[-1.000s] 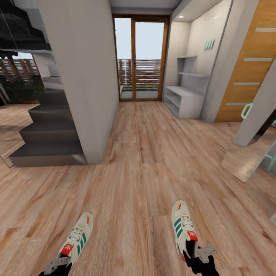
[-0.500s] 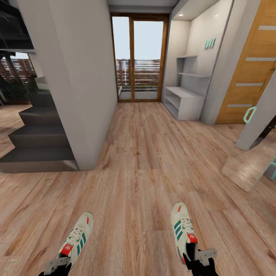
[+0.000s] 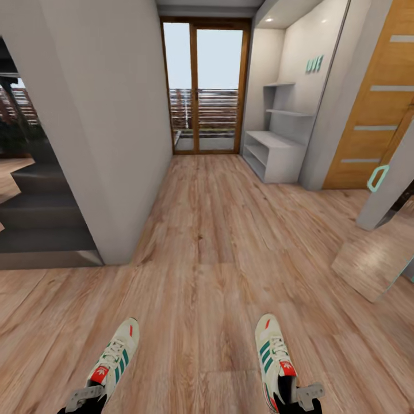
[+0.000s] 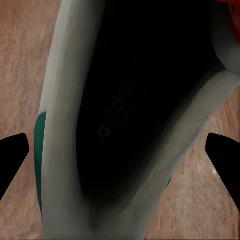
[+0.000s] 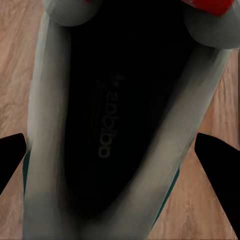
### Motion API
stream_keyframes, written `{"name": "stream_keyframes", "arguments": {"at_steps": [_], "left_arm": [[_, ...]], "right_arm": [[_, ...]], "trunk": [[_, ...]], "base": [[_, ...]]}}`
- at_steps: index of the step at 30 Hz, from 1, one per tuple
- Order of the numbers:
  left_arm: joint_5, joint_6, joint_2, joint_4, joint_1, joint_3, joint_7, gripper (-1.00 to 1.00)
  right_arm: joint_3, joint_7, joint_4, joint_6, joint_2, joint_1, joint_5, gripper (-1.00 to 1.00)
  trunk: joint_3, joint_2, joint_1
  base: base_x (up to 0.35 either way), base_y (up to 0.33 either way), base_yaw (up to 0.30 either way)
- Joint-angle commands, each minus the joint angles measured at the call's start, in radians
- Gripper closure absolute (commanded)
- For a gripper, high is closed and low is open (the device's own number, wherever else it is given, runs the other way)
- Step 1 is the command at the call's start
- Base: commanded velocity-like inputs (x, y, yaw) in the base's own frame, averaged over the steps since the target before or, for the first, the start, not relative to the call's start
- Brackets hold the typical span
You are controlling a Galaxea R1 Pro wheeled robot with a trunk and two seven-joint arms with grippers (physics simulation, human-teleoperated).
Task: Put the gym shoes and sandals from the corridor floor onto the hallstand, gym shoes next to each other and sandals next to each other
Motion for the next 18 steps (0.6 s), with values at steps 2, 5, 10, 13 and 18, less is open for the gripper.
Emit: {"name": "stream_keyframes", "arguments": {"at_steps": [2, 5, 10, 13, 18], "left_arm": [[-0.009, -0.004, 0.000, -0.001, -0.001, 0.009, -0.005, 1.00], [-0.009, -0.004, 0.000, -0.001, -0.001, 0.009, -0.005, 1.00], [-0.009, -0.004, 0.000, -0.002, -0.001, 0.009, -0.005, 1.00], [-0.009, -0.015, 0.000, -0.001, -0.001, 0.009, -0.005, 1.00], [-0.009, -0.050, 0.000, 0.001, -0.001, 0.008, -0.005, 1.00]], "right_arm": [[-0.010, 0.004, 0.001, -0.002, 0.000, -0.001, 0.007, 1.00], [-0.010, 0.004, 0.002, -0.002, 0.000, -0.001, 0.007, 1.00], [-0.010, 0.005, 0.003, 0.000, 0.001, -0.001, 0.009, 1.00], [-0.010, 0.005, 0.004, 0.001, 0.003, -0.001, 0.009, 1.00], [-0.010, 0.006, 0.004, 0.001, 0.003, -0.001, 0.009, 1.00]], "trunk": [[-0.001, 0.000, 0.000], [-0.001, 0.000, 0.000], [-0.001, 0.000, 0.000], [-0.001, 0.000, 0.000], [-0.001, 0.000, 0.000]], "base": [[0.323, -0.071, 0.000], [0.332, -0.032, 0.000], [0.338, -0.005, 0.000], [0.339, 0.059, 0.000], [0.339, 0.084, 0.000]]}}
